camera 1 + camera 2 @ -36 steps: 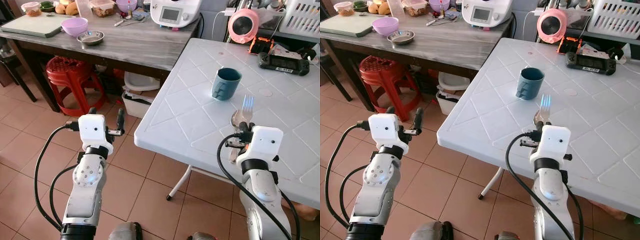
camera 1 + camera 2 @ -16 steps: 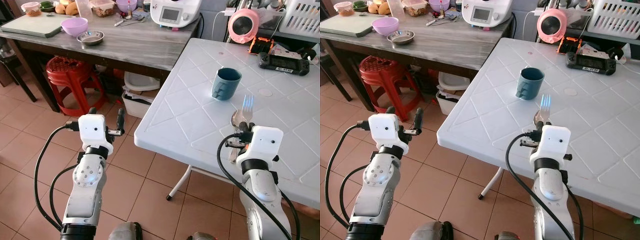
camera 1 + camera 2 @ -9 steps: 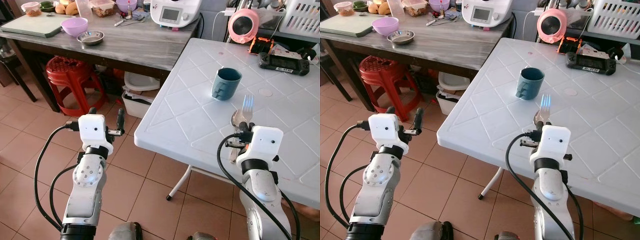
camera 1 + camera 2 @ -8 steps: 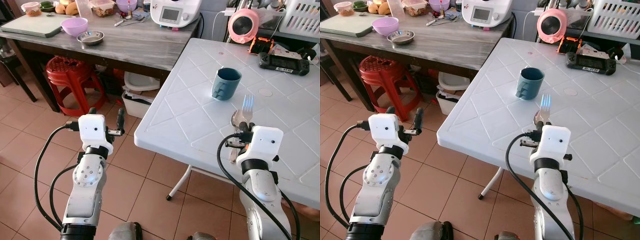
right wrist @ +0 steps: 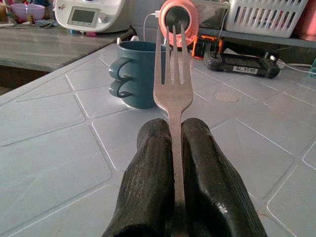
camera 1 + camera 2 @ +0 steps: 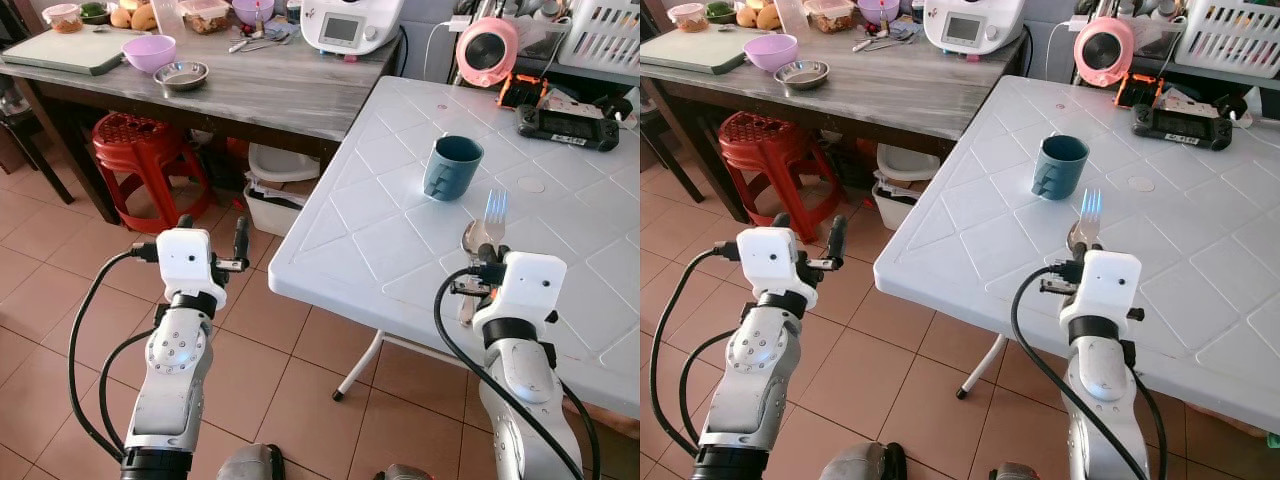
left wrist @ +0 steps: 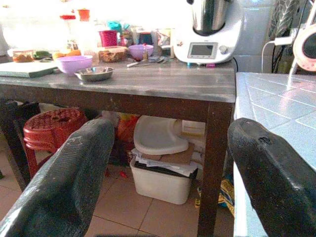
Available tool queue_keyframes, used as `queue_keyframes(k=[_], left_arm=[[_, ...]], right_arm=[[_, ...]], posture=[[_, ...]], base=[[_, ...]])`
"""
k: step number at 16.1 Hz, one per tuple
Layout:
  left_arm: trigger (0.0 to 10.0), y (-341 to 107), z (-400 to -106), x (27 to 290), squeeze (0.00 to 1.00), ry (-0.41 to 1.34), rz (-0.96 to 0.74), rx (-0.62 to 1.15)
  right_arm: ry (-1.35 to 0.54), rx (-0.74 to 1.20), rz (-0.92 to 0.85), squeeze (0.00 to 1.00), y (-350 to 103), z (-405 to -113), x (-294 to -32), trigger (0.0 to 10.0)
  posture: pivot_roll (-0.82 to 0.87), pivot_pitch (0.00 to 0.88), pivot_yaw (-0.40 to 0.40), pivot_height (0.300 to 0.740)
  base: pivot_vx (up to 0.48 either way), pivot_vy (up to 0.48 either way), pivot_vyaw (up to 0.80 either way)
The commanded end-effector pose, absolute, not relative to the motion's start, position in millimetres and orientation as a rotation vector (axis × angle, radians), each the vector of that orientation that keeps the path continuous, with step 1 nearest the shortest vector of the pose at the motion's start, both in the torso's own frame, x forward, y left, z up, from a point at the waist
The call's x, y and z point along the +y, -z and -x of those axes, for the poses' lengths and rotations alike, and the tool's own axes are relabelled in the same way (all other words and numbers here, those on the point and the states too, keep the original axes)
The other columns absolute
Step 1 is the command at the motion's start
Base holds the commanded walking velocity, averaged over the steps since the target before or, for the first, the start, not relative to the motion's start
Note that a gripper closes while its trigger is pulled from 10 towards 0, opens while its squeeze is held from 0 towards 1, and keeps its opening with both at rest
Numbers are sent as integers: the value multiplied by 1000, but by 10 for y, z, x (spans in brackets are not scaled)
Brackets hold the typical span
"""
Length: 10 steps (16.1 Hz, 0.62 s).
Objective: Setting the table
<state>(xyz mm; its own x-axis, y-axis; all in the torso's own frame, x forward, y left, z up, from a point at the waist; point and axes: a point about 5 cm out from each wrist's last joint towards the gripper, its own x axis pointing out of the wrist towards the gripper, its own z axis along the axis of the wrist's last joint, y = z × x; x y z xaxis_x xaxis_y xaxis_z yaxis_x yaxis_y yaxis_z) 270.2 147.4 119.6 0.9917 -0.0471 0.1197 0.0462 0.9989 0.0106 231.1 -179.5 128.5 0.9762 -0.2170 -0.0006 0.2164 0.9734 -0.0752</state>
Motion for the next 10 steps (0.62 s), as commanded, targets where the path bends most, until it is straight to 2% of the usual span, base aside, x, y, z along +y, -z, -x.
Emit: queue_keyframes(k=[1, 10], left_arm=[[10000, -1096, -2629, 1470, 0, 197, 186, 219], [10000, -1157, -2578, 1456, 0, 205, 187, 186]], right_arm=[[104, 89, -48, 0, -1396, -2448, -1801, 10000], [57, 110, -45, 0, -1358, -2356, -1678, 10000]], posture=[[-12, 212, 33, 740], [-2, 231, 28, 740]], base=[[0, 0, 0], [0, 0, 0]])
